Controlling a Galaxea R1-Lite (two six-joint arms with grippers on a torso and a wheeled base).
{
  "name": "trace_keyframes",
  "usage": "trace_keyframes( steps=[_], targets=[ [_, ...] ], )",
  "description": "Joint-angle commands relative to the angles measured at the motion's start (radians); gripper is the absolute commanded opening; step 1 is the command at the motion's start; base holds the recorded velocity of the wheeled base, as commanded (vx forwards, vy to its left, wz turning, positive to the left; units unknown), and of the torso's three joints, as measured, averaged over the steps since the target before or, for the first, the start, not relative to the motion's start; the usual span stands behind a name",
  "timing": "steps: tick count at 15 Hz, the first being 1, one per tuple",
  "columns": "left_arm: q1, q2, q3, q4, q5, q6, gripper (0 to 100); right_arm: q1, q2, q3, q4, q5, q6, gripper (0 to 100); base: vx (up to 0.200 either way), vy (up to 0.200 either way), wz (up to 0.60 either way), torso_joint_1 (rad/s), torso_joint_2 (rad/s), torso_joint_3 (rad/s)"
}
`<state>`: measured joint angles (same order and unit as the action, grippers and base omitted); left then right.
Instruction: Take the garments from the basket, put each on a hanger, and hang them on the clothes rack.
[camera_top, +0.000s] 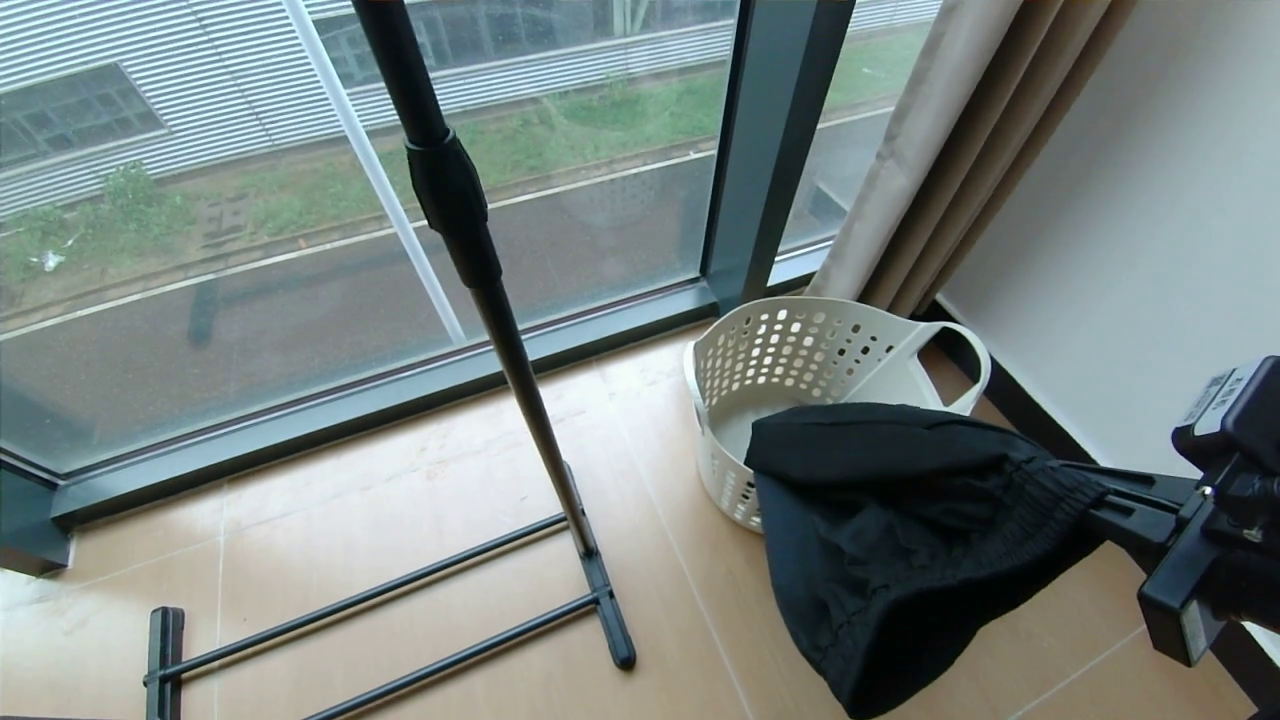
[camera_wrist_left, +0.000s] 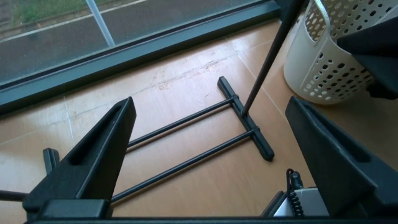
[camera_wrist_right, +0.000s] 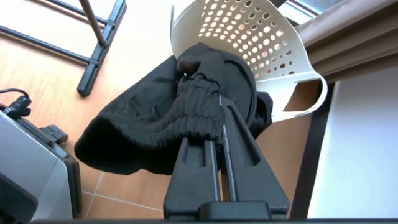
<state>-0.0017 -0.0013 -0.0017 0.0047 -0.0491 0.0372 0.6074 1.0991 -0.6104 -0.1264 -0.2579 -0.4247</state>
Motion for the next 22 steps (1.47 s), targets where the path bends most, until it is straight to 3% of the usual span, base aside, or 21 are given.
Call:
trace_keyframes(
  steps=[1,4,12,22],
  targets=[
    [0.0,0.001,0.0,0.0,0.0,0.0,100,0.0,0.004,0.021,-0.036,0.017,0.0,0,0.0,0.0,0.0,0.002,0.0,0.203],
    [0.0,0.001,0.0,0.0,0.0,0.0,100,-0.002,0.011,0.07,-0.122,0.032,-0.002,0,0.0,0.0,0.0,-0.002,0.0,0.199],
    [0.0,0.001,0.0,0.0,0.0,0.0,100,-0.046,0.041,0.067,-0.124,0.032,-0.002,0,0.0,0.0,0.0,0.006,-0.01,0.195],
    [0.0,0.001,0.0,0.0,0.0,0.0,100,-0.046,0.042,0.07,-0.122,0.032,-0.002,0,0.0,0.0,0.0,0.168,-0.43,-0.053]
  ],
)
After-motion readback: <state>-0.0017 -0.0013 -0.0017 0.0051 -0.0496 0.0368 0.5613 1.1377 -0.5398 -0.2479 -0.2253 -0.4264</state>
